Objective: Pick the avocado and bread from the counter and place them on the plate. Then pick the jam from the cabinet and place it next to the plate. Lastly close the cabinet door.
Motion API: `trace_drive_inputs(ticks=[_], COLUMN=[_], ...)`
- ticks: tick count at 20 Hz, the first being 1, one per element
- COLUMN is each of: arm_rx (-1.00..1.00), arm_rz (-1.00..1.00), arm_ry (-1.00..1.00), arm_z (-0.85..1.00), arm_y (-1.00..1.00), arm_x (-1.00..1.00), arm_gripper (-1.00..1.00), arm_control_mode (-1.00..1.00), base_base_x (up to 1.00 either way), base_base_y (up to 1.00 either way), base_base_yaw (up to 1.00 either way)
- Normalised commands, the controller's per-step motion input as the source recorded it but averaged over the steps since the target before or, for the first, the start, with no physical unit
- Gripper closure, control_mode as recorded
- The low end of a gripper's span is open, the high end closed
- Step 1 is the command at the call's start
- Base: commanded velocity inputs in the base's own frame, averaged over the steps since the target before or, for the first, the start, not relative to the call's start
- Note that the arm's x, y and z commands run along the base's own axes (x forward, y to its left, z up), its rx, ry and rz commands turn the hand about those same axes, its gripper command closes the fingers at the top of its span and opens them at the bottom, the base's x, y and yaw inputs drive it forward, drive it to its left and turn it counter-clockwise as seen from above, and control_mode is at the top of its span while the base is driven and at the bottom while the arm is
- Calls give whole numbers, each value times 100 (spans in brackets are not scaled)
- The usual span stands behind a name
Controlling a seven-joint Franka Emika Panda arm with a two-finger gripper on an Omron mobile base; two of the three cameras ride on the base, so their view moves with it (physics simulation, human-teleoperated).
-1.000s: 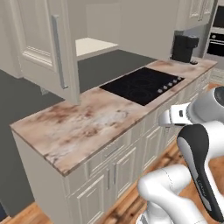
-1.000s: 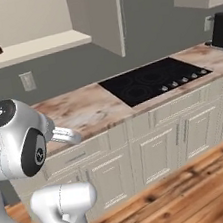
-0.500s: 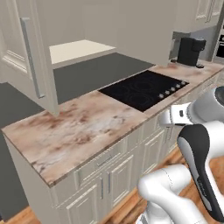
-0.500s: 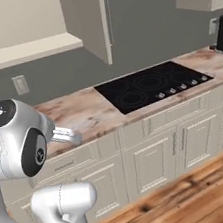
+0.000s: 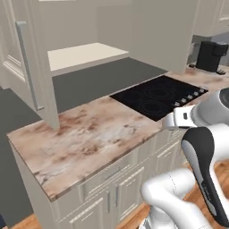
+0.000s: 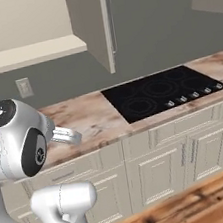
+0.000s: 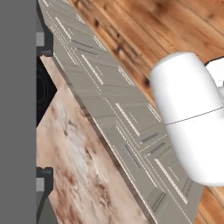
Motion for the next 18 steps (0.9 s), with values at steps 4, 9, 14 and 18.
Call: trace_drive_inputs(ticks=[4,9,14,18], arm_rx=[0,0,0,0], arm_rz=[0,0,0,0], arm_ry=[0,0,0,0], arm_z=[0,0,0,0], arm_y=[0,0,0,0], arm_x=[0,0,0,0], arm_gripper=[-100,-100,-100,-100], arm_control_mode=[100,100,100,100], base_base_x=[46,40,38,39], base_base_y=[-12,-16,-23,-19], base_base_yaw=[20,20,21,20])
